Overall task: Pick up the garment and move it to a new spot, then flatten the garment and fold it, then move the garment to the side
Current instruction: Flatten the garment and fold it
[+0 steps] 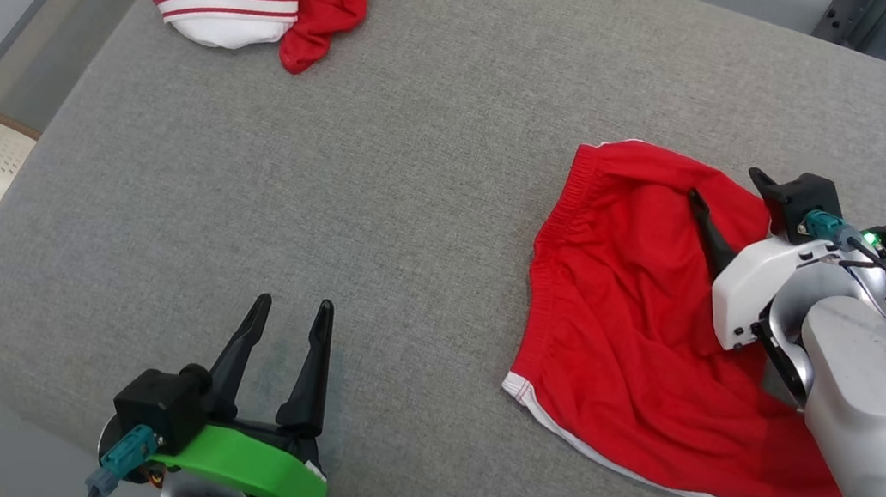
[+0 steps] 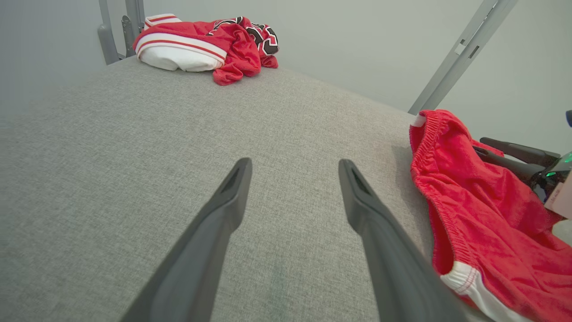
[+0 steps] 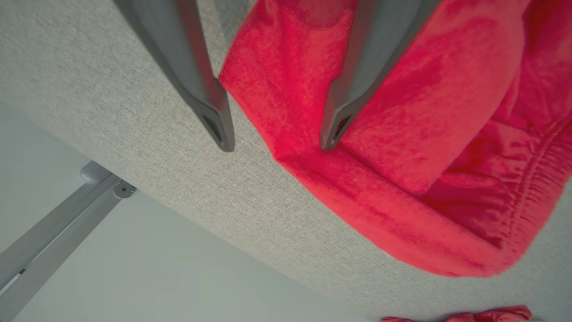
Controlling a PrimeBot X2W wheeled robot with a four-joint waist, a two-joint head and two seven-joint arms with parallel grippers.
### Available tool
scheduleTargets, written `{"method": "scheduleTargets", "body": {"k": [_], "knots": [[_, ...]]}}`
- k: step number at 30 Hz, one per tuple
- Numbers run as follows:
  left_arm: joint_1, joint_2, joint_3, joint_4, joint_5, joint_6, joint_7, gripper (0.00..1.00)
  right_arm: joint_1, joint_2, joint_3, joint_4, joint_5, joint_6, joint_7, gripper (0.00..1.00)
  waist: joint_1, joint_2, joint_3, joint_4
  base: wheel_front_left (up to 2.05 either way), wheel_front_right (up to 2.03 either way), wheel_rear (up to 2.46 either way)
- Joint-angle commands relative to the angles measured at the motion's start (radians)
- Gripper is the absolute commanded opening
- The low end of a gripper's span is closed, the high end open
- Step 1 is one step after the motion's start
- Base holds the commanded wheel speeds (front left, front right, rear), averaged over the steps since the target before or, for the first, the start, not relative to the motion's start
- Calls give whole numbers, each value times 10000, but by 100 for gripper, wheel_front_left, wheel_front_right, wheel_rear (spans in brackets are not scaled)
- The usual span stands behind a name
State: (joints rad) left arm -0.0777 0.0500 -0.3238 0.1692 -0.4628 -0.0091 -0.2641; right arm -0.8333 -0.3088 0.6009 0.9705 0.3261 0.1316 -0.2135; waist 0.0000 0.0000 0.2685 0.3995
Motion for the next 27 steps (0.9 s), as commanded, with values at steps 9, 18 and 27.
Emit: {"method": "scheduleTargets", "body": {"k": [9, 18, 27], "knots": [[-202, 10, 55, 67, 498, -240, -5, 100, 334, -319, -288, -1162, 310, -17, -522, 100, 0, 0, -535, -1292, 0, 0, 0], [-183, 15, 193, 291, 955, -520, -5, 100, 3355, 137, -3745, -4484, -791, -15, -519, 100, 0, 0, -1147, -2341, 0, 0, 0], [264, 16, 704, 473, 1150, -626, -5, 100, 6396, 1869, -5898, -7253, -2119, -15, -521, 100, 0, 0, -1678, -2994, 0, 0, 0]]}}
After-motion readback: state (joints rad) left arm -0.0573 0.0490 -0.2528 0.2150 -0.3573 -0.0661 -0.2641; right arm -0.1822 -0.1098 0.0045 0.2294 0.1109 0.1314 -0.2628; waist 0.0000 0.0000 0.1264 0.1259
